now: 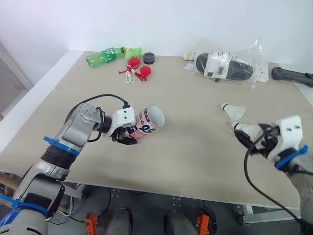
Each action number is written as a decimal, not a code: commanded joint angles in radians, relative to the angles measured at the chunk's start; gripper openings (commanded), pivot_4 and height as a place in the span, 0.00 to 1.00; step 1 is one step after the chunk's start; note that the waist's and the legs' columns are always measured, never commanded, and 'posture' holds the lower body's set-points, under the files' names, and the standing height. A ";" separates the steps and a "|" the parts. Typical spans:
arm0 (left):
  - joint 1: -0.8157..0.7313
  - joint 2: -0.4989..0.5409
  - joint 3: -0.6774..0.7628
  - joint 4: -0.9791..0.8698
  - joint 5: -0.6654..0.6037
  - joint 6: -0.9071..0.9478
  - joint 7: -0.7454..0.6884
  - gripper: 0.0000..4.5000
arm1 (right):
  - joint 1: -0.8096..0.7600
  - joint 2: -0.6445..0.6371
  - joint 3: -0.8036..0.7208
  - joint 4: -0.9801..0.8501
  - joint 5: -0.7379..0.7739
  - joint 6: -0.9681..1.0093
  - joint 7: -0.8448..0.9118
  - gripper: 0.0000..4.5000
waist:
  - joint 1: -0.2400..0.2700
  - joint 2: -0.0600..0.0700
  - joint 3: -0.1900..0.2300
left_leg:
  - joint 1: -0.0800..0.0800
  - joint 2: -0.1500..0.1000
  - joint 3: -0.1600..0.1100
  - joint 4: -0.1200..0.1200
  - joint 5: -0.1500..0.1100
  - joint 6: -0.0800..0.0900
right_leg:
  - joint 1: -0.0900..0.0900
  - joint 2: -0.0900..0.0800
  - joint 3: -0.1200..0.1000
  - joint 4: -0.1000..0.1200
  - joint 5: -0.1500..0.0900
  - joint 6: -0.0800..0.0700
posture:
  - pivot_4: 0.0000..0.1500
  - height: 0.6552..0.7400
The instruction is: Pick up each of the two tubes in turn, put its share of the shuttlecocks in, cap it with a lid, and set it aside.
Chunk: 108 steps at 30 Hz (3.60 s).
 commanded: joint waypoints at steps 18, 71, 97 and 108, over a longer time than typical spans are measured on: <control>0.046 -0.003 -0.038 -0.037 0.001 0.034 -0.030 0.66 | -0.178 0.077 0.182 0.375 -0.111 -0.239 -0.119 0.99 | -0.009 0.003 -0.003 | 0.003 0.000 0.002 -0.002 0.000 0.001 | 0.004 -0.001 0.001 -0.003 0.000 0.001 | 1.00 1.00; 0.057 -0.032 -0.050 -0.053 0.004 0.043 -0.009 0.66 | -0.809 -0.258 0.828 -0.032 0.051 0.004 0.369 0.02 | 0.006 0.000 -0.003 | -0.003 0.000 0.003 -0.003 0.000 0.001 | 0.004 -0.005 -0.004 -0.007 -0.003 -0.002 | 1.00 1.00; 0.078 -0.025 -0.047 -0.075 -0.007 0.061 -0.001 0.66 | -0.444 -0.134 0.388 0.030 -0.011 0.119 0.005 0.99 | 0.001 -0.001 -0.006 | -0.003 0.002 0.001 -0.002 0.001 0.001 | 0.004 -0.003 -0.007 -0.006 -0.003 -0.001 | 1.00 1.00; 0.068 -0.027 -0.051 -0.071 -0.005 0.062 -0.005 0.66 | -0.485 0.098 0.437 0.397 -0.204 -0.009 -0.265 0.99 | 0.001 0.000 -0.006 | -0.003 0.001 0.001 -0.002 0.001 0.002 | 0.004 -0.002 -0.006 -0.005 -0.003 -0.001 | 1.00 1.00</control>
